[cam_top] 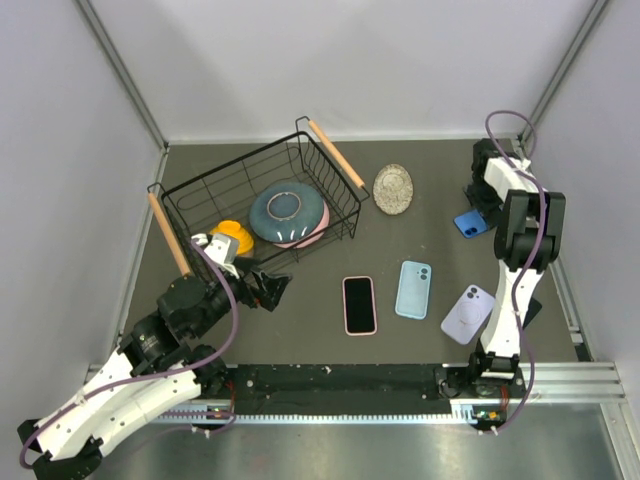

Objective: Put the phone into the phone case

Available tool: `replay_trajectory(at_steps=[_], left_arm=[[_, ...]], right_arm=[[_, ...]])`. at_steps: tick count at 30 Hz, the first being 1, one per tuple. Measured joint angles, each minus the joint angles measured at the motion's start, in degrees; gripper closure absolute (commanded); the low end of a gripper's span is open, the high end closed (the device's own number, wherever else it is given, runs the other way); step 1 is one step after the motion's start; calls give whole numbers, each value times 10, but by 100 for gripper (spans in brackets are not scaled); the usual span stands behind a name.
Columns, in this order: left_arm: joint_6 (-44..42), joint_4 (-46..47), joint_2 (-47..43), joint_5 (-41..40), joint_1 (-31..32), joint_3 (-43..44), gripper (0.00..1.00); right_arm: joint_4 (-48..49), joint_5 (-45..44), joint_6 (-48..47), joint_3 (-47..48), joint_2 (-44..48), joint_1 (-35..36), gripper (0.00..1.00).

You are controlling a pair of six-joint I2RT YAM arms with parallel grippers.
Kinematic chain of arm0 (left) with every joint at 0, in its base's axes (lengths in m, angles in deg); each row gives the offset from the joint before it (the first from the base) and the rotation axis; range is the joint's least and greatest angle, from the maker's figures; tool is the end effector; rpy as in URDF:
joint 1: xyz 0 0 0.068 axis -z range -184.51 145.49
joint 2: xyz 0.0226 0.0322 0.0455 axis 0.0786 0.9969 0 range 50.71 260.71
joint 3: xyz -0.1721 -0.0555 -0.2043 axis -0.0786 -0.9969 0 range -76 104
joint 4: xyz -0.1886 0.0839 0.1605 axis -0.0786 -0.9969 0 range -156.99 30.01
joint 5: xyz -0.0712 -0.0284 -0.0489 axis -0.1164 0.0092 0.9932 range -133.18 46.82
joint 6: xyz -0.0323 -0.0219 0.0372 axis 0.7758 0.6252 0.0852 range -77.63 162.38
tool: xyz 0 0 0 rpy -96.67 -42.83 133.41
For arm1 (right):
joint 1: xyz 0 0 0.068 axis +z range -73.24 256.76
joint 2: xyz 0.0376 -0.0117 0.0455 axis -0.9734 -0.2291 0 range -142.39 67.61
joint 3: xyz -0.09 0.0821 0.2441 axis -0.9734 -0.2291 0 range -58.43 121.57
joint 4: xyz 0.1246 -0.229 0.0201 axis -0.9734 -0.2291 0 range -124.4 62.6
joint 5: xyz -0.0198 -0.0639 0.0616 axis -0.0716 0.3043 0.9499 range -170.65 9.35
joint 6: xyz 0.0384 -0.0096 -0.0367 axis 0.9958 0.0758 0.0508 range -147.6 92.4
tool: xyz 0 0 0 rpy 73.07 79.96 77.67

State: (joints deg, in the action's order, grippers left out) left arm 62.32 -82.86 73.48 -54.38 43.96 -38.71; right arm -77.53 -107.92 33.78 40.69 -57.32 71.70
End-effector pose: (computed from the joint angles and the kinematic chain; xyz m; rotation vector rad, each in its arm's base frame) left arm 0.0757 -0.0752 0.3195 0.2891 1.7430 -0.7123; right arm 0.4403 -0.0553 0.1746 1.5320 2.1934 -0.4163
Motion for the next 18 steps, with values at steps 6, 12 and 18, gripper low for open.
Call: replay_trajectory(at_steps=[6, 12, 18], left_arm=[[0, -3, 0, -1, 0, 0, 1], [0, -3, 0, -2, 0, 0, 1], [1, -5, -4, -2, 0, 0, 1]], right_arm=[[0, 11, 3, 8, -9, -3, 11], [1, 20, 1, 8, -9, -6, 19], [8, 33, -4, 7, -9, -8, 29]])
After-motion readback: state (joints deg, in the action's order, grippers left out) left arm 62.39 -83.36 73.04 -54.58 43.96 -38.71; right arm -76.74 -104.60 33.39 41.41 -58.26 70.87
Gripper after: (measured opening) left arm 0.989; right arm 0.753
